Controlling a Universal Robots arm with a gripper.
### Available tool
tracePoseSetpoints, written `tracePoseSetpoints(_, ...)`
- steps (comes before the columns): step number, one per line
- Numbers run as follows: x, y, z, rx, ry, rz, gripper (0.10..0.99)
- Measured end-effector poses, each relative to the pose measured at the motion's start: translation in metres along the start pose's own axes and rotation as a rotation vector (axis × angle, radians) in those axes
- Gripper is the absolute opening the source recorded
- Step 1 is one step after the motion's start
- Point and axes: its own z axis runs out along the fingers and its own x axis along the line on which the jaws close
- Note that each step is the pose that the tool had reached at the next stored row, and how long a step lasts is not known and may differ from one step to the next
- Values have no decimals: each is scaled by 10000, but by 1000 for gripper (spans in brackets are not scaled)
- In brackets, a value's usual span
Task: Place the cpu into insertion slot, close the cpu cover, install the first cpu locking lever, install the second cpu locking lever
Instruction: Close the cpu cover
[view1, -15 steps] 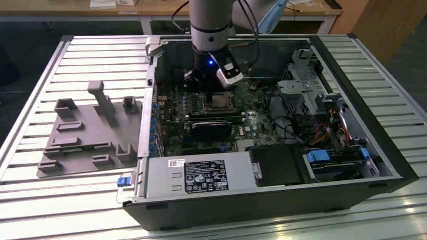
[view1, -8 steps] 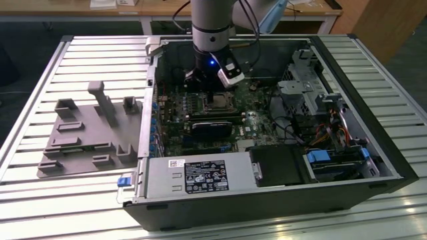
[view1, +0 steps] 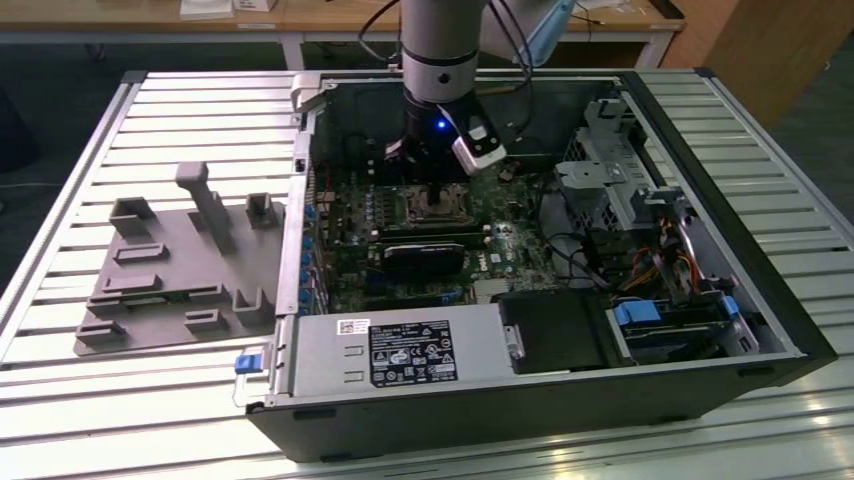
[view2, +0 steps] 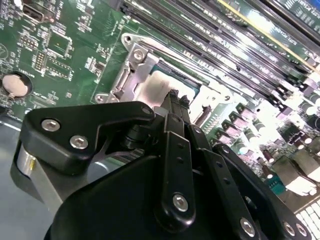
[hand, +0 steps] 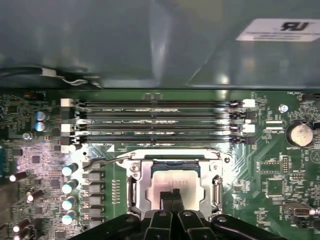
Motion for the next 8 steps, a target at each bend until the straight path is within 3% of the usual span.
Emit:
tracePoseSetpoints(5,-10,1,-16,2,0,1,106)
tracePoseSetpoints(8,-13,2,-86,-1,-20,-1,106)
